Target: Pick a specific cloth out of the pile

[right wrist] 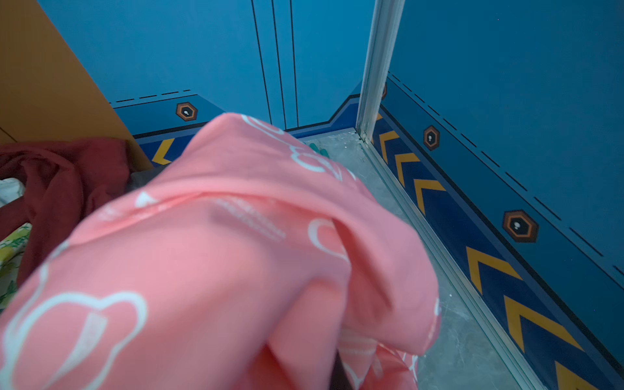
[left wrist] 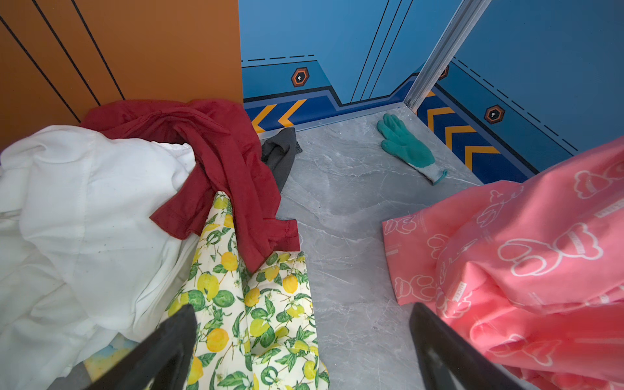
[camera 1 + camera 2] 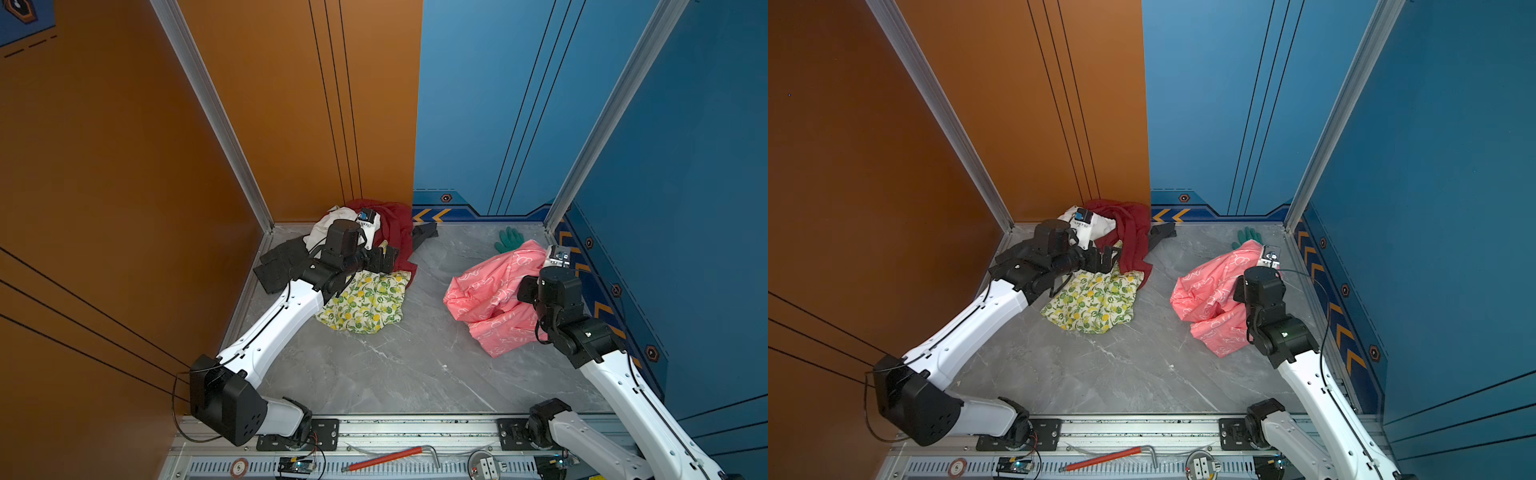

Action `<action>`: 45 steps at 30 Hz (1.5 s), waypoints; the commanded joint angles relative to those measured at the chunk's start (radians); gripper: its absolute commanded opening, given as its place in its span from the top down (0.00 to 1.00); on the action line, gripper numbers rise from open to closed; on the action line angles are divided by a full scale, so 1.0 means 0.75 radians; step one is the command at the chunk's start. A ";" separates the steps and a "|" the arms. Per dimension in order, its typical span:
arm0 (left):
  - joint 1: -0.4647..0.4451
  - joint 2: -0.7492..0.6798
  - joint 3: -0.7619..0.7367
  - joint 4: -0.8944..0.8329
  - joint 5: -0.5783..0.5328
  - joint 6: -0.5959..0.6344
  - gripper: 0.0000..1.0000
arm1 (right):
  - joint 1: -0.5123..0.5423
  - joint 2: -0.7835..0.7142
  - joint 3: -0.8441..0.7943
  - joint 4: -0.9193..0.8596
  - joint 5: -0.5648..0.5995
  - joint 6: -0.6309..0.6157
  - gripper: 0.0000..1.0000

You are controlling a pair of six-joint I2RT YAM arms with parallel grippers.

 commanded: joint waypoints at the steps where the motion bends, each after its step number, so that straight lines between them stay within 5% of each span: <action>1: -0.019 -0.016 -0.001 -0.019 0.029 -0.013 0.02 | -0.011 -0.028 -0.074 -0.070 0.056 0.223 1.00; 14: -0.149 0.003 0.017 -0.011 -0.021 -0.003 0.03 | 0.066 0.174 -0.327 -0.060 0.023 0.561 1.00; 22: -0.320 0.137 0.044 0.055 -0.061 -0.077 0.05 | 0.090 0.284 -0.380 -0.062 -0.050 0.617 1.00; 25: -0.381 0.221 0.077 0.074 -0.075 -0.109 0.06 | 0.082 0.302 -0.397 -0.062 -0.086 0.601 0.90; 32: -0.511 0.429 0.190 0.116 -0.081 -0.178 0.08 | 0.053 0.258 -0.402 -0.070 -0.149 0.551 0.48; 45: -0.671 0.674 0.178 0.298 -0.049 -0.311 0.11 | -0.047 0.075 -0.215 -0.171 -0.142 0.386 0.18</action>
